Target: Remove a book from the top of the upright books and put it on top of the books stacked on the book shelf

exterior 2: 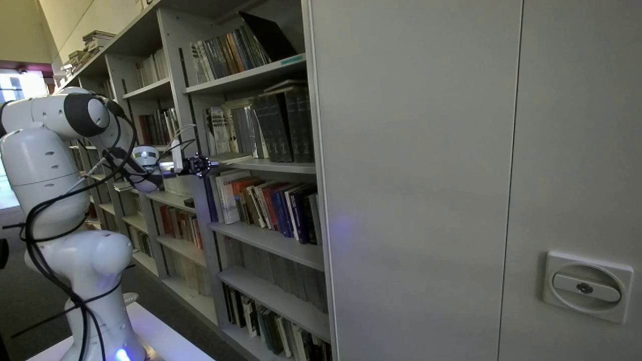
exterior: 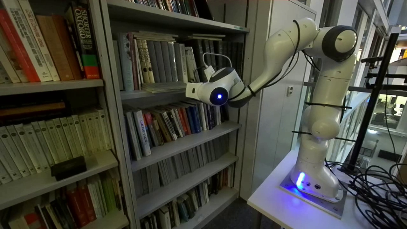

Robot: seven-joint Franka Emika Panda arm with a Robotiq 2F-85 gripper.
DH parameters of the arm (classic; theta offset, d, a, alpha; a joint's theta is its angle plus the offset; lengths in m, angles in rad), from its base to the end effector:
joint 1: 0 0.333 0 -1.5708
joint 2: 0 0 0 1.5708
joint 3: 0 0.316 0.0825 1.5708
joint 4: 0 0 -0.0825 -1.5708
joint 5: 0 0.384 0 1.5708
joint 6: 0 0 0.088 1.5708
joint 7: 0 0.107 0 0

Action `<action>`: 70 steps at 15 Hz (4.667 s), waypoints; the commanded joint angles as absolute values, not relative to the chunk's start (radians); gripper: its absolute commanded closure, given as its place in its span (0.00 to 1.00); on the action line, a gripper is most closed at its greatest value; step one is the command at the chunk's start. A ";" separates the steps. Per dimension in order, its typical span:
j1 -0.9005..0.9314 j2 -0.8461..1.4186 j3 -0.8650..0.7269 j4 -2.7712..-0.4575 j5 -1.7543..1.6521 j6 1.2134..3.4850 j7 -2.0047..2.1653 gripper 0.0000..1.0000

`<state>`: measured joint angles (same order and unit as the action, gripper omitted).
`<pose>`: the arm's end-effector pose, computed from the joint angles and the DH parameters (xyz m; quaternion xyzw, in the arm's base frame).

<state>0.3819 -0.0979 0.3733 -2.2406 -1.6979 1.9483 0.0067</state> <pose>0.4262 0.3147 0.4574 0.4754 0.5558 0.1843 0.6565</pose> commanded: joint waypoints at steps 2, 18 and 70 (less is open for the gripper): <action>0.378 -0.077 0.374 -2.175 -1.739 1.939 -0.063 1.00; 0.410 -0.128 0.399 -2.133 -1.710 1.976 -0.074 1.00; 0.376 -0.023 0.364 -2.110 -1.774 1.991 -0.077 1.00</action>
